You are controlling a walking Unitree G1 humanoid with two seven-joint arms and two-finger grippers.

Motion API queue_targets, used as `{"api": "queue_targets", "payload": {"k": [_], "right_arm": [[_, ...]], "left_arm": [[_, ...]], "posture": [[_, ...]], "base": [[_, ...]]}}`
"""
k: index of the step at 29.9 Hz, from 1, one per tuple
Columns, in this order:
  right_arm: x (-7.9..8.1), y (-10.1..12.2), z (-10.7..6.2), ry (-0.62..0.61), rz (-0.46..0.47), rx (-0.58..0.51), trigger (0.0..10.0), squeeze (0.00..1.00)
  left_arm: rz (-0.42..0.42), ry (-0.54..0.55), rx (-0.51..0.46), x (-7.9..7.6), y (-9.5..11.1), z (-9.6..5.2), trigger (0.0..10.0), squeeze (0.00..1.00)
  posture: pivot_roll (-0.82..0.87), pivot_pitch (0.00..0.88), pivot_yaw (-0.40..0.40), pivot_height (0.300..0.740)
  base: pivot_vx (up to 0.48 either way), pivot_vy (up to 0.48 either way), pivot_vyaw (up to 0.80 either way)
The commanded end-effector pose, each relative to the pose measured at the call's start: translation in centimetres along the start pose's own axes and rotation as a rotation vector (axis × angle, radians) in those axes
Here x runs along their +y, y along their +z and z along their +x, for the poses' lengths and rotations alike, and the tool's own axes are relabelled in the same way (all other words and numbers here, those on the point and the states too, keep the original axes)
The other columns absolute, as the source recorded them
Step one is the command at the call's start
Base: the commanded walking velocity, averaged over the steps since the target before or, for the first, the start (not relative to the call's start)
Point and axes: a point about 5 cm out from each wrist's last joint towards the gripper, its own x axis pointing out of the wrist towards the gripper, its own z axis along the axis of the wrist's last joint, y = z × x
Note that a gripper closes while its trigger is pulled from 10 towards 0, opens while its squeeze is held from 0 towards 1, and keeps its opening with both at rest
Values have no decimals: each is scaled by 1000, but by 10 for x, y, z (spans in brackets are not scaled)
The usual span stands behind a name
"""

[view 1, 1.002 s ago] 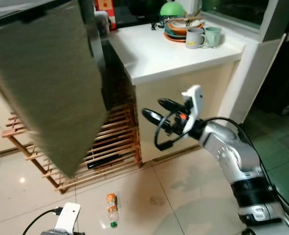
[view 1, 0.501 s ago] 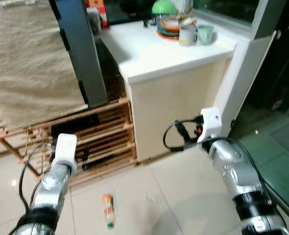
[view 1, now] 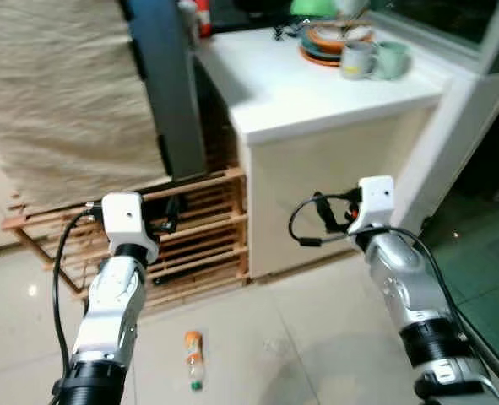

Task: Restocking fridge

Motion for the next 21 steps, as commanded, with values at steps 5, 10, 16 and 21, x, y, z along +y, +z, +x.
{"api": "queue_targets", "payload": {"k": [5, 10, 16, 21], "right_arm": [[-7, -6, 1, -18, 4, 11, 10000, 0], [-5, -4, 1, -4, 1, 2, 10000, 0], [-7, -7, -1, -8, 3, 0, 10000, 0], [-6, -5, -4, 9, 20, -26, 10000, 0]], "left_arm": [[-16, -17, -14, -3, 10, -2, 10000, 0], [-13, -16, 1, -1, 13, -2, 10000, 0], [-37, 22, 63, 7, -1, -1, 10000, 0], [-42, 26, 88, 5, -8, -3, 10000, 0]], "posture": [[-57, 0, 29, 740], [-61, 0, 28, 740], [-76, 0, 34, 740], [-89, 0, 37, 740]], "base": [[0, 452, 0], [0, 450, 0], [0, 450, 0], [0, 450, 0]]}}
